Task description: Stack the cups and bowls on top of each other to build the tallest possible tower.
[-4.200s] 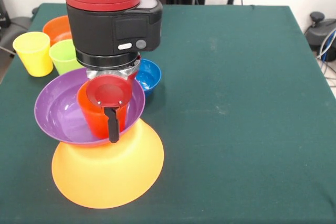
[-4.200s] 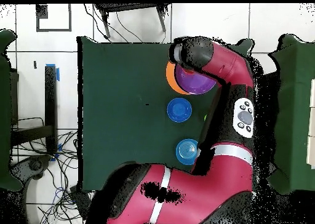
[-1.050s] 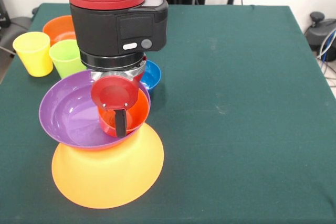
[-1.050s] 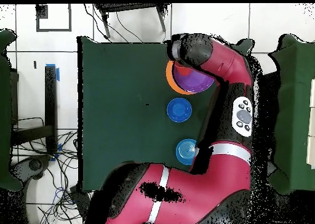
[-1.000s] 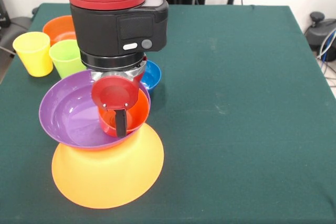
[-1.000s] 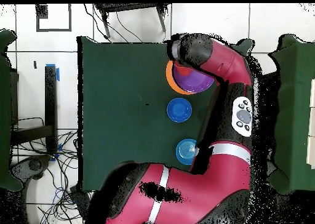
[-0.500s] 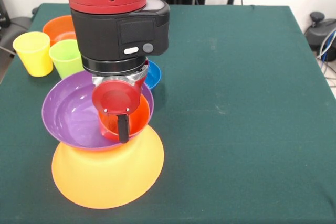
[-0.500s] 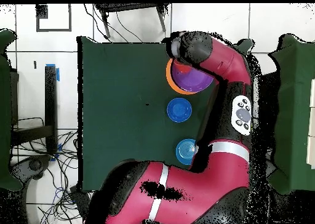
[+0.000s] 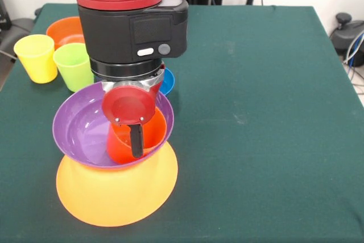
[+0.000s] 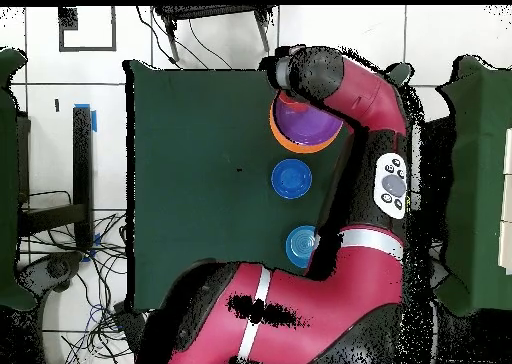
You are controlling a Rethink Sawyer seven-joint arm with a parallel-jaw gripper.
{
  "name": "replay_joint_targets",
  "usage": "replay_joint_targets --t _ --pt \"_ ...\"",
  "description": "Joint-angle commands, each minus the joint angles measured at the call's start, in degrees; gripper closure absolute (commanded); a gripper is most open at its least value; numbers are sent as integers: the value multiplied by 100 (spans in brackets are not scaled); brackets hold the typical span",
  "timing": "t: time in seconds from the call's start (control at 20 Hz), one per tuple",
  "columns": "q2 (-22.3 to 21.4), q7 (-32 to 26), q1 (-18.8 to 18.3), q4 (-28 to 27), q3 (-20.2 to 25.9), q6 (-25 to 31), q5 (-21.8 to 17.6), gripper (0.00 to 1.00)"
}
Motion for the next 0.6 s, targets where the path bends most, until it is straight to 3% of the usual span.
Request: replay_joint_targets --t 0.05,0.6 --pt "218 178 231 49 551 212 57 100" --pt "27 -346 0 680 635 177 -78 100"
